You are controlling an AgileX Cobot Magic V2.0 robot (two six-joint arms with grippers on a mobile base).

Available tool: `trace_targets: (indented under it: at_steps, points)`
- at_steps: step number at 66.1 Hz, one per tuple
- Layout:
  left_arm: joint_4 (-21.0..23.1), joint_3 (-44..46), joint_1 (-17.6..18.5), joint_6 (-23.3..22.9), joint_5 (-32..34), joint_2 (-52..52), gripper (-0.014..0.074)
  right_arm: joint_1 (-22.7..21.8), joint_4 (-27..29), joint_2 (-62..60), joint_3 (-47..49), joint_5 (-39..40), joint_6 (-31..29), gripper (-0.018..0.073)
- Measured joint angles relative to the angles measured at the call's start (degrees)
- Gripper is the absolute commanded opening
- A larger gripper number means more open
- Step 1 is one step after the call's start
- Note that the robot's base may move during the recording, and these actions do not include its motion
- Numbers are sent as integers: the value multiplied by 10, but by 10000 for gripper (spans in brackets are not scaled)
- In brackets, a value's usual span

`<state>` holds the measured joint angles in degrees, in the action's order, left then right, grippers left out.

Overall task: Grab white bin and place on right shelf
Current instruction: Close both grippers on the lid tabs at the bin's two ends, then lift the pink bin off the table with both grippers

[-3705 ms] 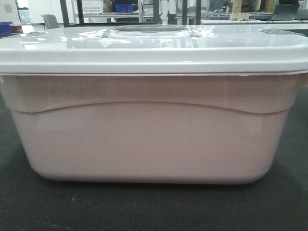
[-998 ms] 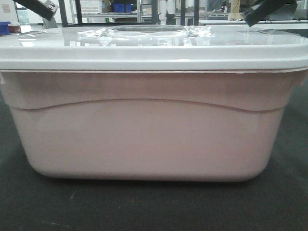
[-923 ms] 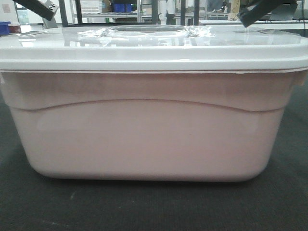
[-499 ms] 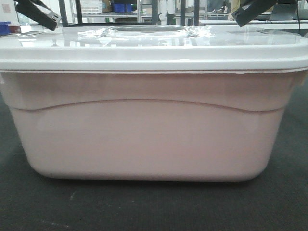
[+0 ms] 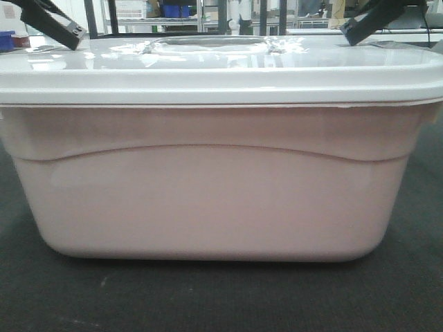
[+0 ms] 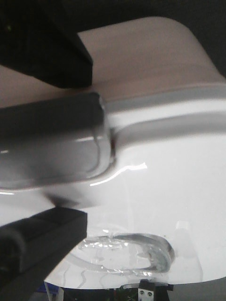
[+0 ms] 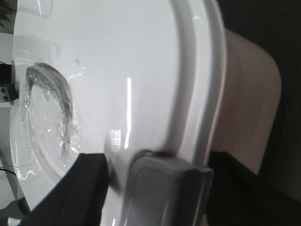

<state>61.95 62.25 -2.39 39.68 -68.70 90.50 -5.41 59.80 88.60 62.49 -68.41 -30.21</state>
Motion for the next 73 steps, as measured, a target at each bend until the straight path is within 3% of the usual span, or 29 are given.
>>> trace_targets:
  at_steps: [16,27,39,53,73]
  points:
    - [7,0,0,0,0,-1,238,-1,0,0,0,0,-1,464]
    - [9,1,-2,0,0,-1,238,-1,0,0,0,0,-9,464]
    - [7,4,19,0,14,-8,238,-4,-17,-15,8,9,-15,464]
    - [-20,19,49,7,17,-43,238,-10,-39,-71,20,21,-35,464]
    - [-31,62,50,19,17,-123,238,-10,-41,-173,23,23,-48,464]
